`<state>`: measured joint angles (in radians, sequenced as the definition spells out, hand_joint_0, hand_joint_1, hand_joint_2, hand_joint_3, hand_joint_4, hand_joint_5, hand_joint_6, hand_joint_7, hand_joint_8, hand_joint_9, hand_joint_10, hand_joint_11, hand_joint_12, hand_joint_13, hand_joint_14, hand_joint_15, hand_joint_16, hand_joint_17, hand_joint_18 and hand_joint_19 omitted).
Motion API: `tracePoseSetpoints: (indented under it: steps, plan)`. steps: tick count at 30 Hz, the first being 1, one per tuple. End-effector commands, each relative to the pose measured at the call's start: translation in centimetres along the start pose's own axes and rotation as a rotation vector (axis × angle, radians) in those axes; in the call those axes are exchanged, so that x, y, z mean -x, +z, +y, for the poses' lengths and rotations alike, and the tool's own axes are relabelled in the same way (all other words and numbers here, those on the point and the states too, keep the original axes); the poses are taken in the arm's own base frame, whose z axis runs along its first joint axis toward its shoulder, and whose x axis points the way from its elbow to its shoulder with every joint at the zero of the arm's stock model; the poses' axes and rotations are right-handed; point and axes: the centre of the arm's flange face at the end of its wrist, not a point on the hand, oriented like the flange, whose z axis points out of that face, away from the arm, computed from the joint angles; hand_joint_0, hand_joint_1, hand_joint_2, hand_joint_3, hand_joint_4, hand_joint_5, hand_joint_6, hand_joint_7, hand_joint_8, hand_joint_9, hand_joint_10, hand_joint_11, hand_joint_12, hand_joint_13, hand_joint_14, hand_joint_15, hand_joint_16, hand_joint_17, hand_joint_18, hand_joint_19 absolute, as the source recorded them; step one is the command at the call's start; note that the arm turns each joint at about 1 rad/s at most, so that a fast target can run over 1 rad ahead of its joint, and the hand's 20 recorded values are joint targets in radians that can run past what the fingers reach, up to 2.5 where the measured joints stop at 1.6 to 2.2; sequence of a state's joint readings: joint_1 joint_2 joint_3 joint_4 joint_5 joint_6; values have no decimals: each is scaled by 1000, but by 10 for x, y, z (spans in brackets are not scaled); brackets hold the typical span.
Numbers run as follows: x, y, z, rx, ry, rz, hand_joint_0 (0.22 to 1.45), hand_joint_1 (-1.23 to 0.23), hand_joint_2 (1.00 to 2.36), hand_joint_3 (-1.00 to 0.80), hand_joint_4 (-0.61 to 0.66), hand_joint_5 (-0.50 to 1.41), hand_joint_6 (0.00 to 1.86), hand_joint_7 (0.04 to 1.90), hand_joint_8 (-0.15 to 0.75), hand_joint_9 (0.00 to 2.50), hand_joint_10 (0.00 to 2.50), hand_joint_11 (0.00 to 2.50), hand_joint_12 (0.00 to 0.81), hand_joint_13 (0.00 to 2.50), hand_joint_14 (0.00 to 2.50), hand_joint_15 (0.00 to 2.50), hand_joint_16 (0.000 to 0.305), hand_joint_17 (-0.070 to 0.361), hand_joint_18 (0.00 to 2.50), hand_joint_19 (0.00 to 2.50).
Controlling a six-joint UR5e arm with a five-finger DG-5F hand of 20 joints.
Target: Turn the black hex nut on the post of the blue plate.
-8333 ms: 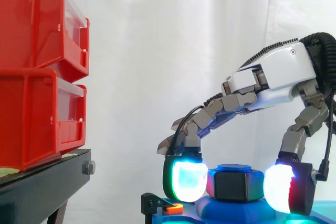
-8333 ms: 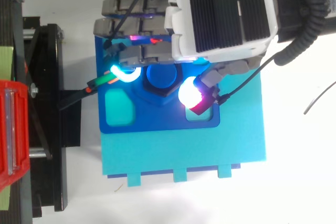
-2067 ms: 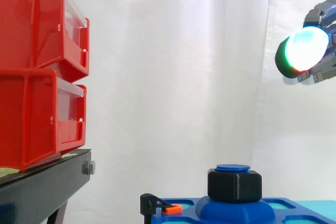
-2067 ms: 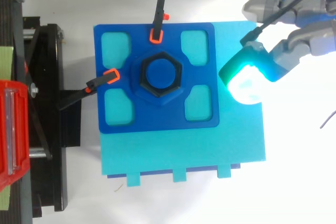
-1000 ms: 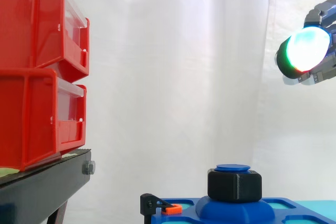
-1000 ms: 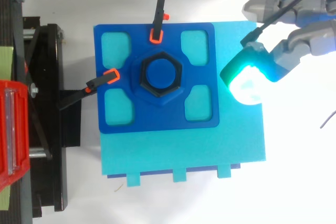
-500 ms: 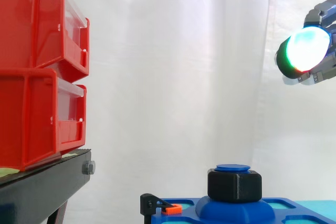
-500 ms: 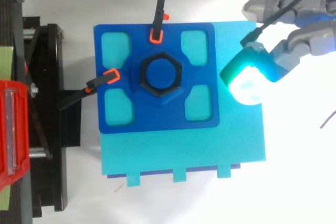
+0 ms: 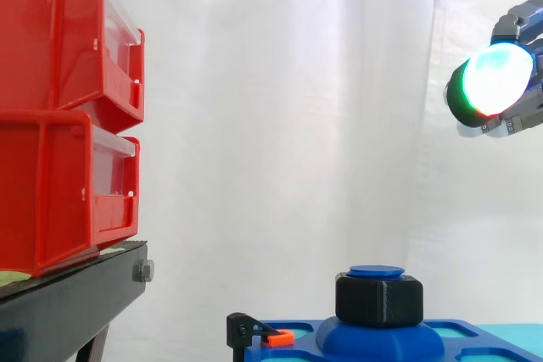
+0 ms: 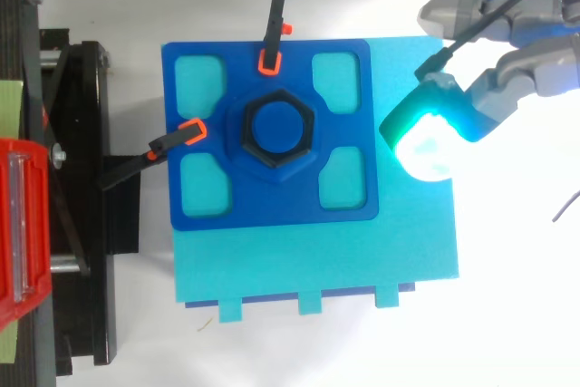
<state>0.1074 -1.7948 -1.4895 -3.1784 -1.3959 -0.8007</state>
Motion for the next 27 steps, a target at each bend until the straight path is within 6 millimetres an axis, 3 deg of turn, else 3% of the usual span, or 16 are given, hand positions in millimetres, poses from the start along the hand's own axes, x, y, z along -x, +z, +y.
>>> tracePoseSetpoints:
  steps: [1, 27]
  plan:
    - [0, 0, 0, 0, 0, 0, 429, -451, 1000, -500, -42, -266, 501, 630, 66, 0, 0, 0, 266, 0, 0, 42, 40, 91, 0, 103]
    - [0, 0, 0, 0, 0, 0, 428, -465, 1000, -500, -33, -267, 501, 645, 70, 0, 0, 0, 267, 0, 0, 23, 41, 92, 0, 103]
